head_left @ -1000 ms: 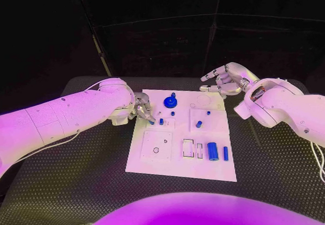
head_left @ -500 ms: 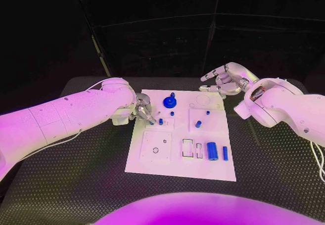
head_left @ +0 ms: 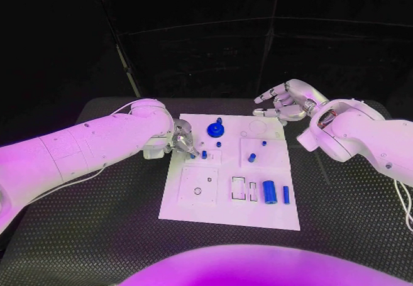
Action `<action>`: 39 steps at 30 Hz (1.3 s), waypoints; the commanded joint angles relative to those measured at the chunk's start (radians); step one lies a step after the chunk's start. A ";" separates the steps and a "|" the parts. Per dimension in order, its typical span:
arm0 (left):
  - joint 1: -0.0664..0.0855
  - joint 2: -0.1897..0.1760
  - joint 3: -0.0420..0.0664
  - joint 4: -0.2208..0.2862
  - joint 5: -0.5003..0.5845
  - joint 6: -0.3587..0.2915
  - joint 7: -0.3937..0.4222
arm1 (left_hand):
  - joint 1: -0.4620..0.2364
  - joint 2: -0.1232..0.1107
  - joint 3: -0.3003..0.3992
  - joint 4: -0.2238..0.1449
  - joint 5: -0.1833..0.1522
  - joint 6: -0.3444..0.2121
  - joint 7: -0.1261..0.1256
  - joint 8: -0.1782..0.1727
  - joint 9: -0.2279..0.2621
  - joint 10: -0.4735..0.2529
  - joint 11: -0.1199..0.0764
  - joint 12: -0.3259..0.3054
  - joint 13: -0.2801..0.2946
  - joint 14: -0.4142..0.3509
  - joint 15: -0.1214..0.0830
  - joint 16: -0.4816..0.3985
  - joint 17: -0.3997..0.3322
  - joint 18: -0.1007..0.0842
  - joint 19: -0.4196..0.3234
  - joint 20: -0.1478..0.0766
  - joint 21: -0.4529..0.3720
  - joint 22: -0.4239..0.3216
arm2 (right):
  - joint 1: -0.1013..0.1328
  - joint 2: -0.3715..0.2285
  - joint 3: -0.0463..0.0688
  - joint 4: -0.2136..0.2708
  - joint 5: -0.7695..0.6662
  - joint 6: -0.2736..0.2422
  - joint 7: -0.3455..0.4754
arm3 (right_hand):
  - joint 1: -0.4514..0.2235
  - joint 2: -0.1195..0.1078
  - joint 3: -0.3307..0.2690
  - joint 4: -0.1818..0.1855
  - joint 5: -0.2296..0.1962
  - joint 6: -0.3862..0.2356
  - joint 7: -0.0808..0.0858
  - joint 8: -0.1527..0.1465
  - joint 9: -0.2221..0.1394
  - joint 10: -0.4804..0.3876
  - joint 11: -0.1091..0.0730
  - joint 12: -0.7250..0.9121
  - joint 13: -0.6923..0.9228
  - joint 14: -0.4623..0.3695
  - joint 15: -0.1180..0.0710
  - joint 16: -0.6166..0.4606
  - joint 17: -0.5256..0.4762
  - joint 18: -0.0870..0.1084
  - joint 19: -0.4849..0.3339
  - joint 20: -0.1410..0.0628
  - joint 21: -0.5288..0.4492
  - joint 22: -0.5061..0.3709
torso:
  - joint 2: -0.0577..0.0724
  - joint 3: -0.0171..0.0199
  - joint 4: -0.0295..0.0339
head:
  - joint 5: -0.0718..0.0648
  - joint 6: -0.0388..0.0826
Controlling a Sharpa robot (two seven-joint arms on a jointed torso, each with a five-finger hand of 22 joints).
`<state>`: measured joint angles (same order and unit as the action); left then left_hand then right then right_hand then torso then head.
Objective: Assemble the parts on the task board
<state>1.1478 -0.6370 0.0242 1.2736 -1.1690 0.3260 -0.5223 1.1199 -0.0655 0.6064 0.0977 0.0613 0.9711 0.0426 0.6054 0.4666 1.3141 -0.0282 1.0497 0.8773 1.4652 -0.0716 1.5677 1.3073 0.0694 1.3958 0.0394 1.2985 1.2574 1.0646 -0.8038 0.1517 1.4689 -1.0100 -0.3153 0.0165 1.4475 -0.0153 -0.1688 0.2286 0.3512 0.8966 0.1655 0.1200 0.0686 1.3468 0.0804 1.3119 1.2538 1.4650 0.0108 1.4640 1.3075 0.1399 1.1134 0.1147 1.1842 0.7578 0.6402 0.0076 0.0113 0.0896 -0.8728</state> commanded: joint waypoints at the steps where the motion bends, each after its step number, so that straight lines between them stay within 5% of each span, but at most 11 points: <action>1: -0.005 0.004 -0.004 -0.008 -0.001 0.021 -0.008 | -0.020 0.006 0.065 -0.060 0.000 0.010 -0.002 0.002 -0.003 0.010 0.000 0.004 0.002 0.106 -0.006 0.003 0.263 0.010 0.003 -0.004 -0.003 0.001 | 0.002 0.001 0.001 0.002 -0.002 0.004 0.008 | 0.005 0.006 -0.001 -0.003 0.007 0.006 0.001 0.004 0.001 -0.001 -0.002 0.003 -0.001 0.051 -0.007 -0.007 0.012 0.010 0.001 -0.002 -0.006 -0.002 | 0.000 -0.0001 -0.0002 | 0.000 0.000; 16: -0.005 0.002 -0.004 -0.019 -0.001 -0.005 -0.005 | -0.127 -0.030 -0.039 0.009 -0.003 0.029 -0.006 -0.002 -0.021 0.011 -0.002 0.010 0.009 0.106 -0.008 0.003 0.263 0.010 0.006 -0.006 -0.005 0.005 | 0.002 0.000 0.001 0.001 -0.002 0.004 0.008 | 0.007 0.006 -0.002 -0.004 0.008 0.006 0.000 0.004 0.001 -0.003 -0.002 0.001 -0.004 0.051 -0.007 -0.008 0.011 0.010 0.000 -0.002 -0.007 -0.003 | -0.001 -0.0005 0.0005 | -0.002 0.000; 29: -0.006 -0.013 -0.001 -0.008 -0.001 -0.071 -0.001 | -0.183 -0.049 -0.212 0.100 -0.003 0.042 -0.006 -0.007 -0.038 0.006 -0.002 0.004 0.001 0.106 -0.009 0.003 0.263 0.009 0.009 -0.007 -0.008 0.010 | 0.002 0.000 0.001 0.000 -0.002 0.006 0.012 | 0.006 0.006 -0.003 -0.004 0.008 0.006 0.001 0.004 0.001 -0.004 -0.002 0.000 -0.004 0.050 -0.007 -0.008 0.009 0.010 -0.001 -0.002 -0.008 -0.005 | -0.001 -0.0011 0.0013 | -0.004 0.000; 39: -0.007 -0.024 0.016 0.008 0.040 -0.167 0.012 | -0.146 -0.023 -0.375 0.186 -0.003 0.042 -0.007 -0.009 -0.049 0.001 -0.003 -0.007 -0.013 0.106 -0.011 0.003 0.263 0.012 0.006 -0.010 -0.021 0.004 | 0.001 0.000 0.001 -0.003 -0.002 -0.004 0.012 | 0.005 0.005 -0.005 -0.004 0.007 0.005 0.001 0.004 0.001 -0.005 -0.002 0.000 -0.005 0.050 -0.007 -0.009 0.008 0.011 -0.003 -0.002 -0.010 -0.009 | 0.000 -0.0006 0.0003 | -0.003 0.000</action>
<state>1.1400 -0.6595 0.0377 1.2778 -1.1624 0.2302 -0.5212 0.9679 -0.0903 0.2414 0.2796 0.0619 1.0080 0.0340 0.6006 0.4190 1.3217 -0.0336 1.0491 0.8682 1.4642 -0.0777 1.5677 1.3073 0.0693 1.4032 0.0320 1.2823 1.2663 1.0646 -0.8036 0.1517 1.4651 -1.0104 -0.3152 0.0182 1.4474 -0.0153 -0.1688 0.2286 0.3551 0.8967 0.1655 0.1200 0.0686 1.3468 0.0805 1.3120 1.2492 1.4650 0.0108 1.4601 1.3073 0.1399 1.1133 0.1147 1.1798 0.7502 0.6395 0.0068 0.0125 0.0866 -0.8728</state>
